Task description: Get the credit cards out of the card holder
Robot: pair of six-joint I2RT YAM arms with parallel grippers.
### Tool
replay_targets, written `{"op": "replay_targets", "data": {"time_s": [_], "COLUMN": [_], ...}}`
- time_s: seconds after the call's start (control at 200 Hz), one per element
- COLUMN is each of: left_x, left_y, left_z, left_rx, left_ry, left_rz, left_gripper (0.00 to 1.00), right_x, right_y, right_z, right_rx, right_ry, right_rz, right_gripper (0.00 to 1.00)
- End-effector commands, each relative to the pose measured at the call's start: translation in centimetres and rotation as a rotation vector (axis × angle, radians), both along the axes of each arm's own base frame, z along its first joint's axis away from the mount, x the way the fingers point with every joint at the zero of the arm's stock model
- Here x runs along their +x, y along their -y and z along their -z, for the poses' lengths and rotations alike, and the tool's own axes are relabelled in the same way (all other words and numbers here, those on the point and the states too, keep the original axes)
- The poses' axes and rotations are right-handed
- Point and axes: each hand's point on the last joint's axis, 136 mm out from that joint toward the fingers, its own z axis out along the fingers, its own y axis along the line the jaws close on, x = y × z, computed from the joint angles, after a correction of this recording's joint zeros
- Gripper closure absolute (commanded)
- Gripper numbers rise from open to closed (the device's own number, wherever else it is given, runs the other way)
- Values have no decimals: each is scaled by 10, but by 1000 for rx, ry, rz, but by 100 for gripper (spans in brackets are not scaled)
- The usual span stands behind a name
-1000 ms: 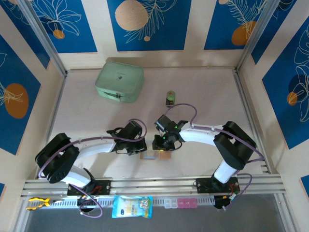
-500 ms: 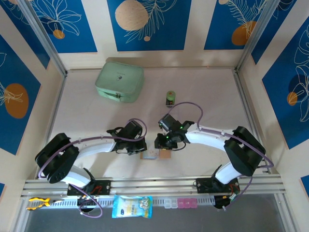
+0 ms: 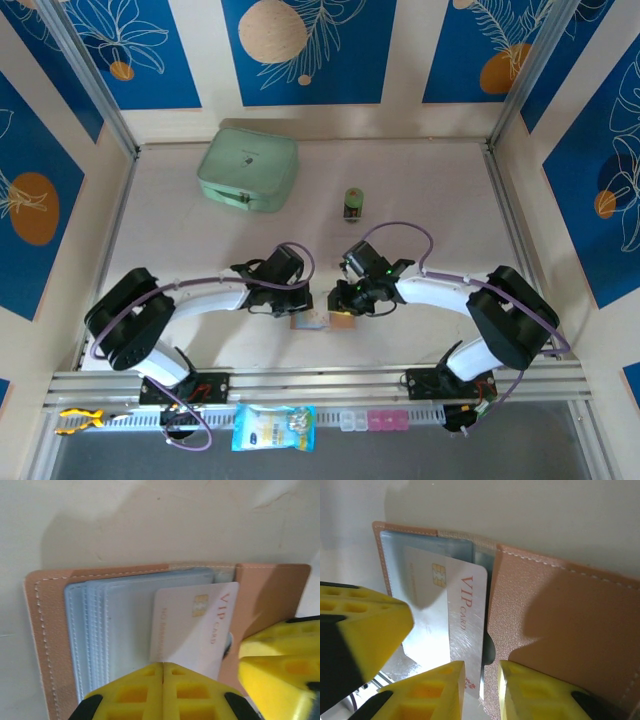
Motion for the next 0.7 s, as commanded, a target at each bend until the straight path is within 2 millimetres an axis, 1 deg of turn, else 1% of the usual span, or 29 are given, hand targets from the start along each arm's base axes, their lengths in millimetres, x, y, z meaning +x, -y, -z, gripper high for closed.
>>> {"op": "replay_targets", "data": {"time_s": [0.0,0.24,0.53,0.695], "left_x": [-6,-10,-11,-12], "left_y": [0,-7,-9,-9], "left_z": [7,16,17,17], "left_rx": [13,45,43,44], "left_ry": [-12,-36,-38,-41], "left_rz": [25,13,7,9], "left_gripper": [100,100,100,100], "right_x": [-3,-5,-4,-3], "right_y": [-3,-6,-12,-13], "right_z": [0,8,14,18], "right_rx": [52,88,138,168], "right_ry": [-27,-52,-70,-95], "right_rz": [3,-8,-9,4], "right_gripper": [75,76,76,78]}}
